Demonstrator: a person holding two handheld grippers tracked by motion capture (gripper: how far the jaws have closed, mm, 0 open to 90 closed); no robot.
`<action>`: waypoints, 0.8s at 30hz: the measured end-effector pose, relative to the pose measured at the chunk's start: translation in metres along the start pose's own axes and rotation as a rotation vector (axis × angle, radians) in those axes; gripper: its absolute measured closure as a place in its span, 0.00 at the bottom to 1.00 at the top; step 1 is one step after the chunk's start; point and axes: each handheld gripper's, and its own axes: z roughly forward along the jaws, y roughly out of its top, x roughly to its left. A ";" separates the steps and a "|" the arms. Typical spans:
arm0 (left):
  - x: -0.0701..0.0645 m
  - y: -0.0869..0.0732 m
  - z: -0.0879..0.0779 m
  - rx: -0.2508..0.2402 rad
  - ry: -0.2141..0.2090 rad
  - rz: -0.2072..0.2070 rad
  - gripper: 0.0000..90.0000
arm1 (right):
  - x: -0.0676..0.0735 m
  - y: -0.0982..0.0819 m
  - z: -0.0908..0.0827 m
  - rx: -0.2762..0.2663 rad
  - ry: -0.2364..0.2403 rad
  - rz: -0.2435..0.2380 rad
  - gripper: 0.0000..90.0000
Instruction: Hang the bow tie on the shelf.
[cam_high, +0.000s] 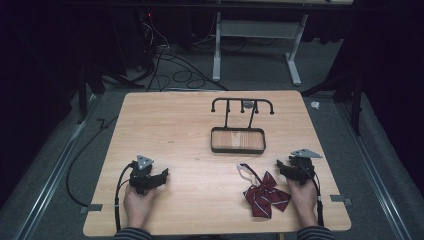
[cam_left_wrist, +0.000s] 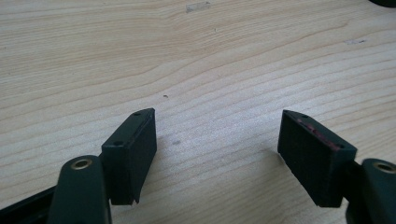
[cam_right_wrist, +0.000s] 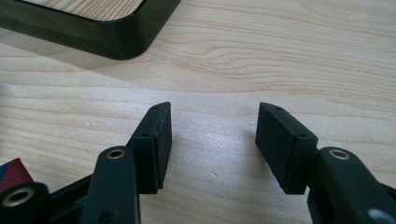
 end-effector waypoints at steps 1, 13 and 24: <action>0.000 0.000 0.000 0.000 0.000 0.000 0.32 | 0.000 0.000 0.000 0.001 0.000 0.001 0.53; 0.001 0.000 0.000 -0.004 -0.006 -0.009 0.32 | 0.000 0.000 0.000 -0.001 0.002 0.005 0.53; -0.002 0.000 0.001 0.001 0.007 0.006 0.31 | 0.000 0.000 0.000 0.003 0.006 -0.001 0.53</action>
